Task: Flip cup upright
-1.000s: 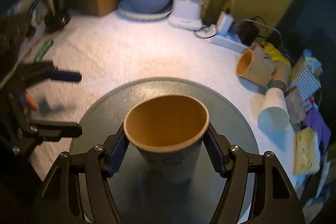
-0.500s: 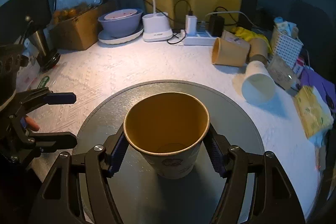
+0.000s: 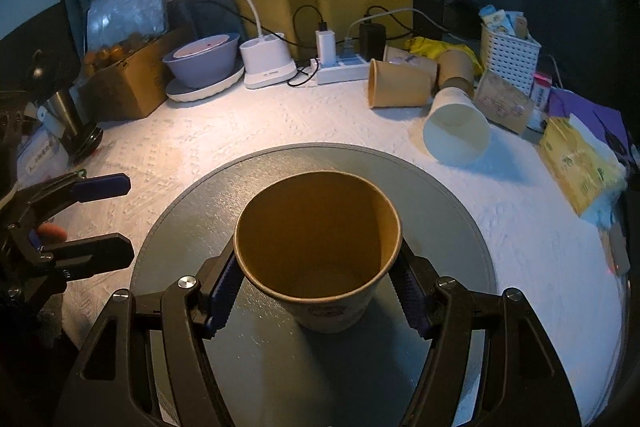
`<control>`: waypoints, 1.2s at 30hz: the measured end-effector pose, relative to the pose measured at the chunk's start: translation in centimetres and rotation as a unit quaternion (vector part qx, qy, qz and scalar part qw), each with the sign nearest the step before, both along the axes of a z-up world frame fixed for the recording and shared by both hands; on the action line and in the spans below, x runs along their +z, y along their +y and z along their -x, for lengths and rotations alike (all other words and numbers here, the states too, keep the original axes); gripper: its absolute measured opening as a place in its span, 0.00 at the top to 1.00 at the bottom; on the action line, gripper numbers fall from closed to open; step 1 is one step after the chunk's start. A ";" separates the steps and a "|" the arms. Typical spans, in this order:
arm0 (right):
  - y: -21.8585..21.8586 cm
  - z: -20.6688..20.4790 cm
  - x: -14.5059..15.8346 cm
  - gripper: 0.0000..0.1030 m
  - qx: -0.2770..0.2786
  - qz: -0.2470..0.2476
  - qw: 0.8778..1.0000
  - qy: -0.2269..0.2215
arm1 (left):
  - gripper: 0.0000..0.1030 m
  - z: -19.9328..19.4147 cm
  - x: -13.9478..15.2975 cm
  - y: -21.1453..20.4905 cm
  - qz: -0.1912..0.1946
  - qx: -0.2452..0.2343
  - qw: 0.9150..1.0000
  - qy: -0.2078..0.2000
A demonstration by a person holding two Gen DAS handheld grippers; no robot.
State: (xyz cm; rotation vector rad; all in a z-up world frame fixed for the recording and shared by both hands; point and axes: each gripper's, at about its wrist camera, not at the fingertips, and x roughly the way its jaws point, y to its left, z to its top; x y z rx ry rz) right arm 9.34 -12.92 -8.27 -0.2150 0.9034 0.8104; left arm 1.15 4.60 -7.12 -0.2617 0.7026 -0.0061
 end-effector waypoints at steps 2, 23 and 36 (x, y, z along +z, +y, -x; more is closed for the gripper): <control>-0.3 0.2 0.0 0.31 -0.003 0.000 1.000 0.000 | 0.05 0.2 0.2 -0.3 -0.005 0.002 1.000 -0.005; -3.4 4.5 1.6 0.30 -0.039 -0.001 0.999 -0.021 | 0.05 3.4 1.9 -3.5 -0.013 -0.020 0.999 -0.029; -5.2 8.3 4.0 0.30 -0.067 -0.003 0.996 -0.051 | 0.05 5.8 3.3 -5.1 -0.019 -0.040 0.998 -0.053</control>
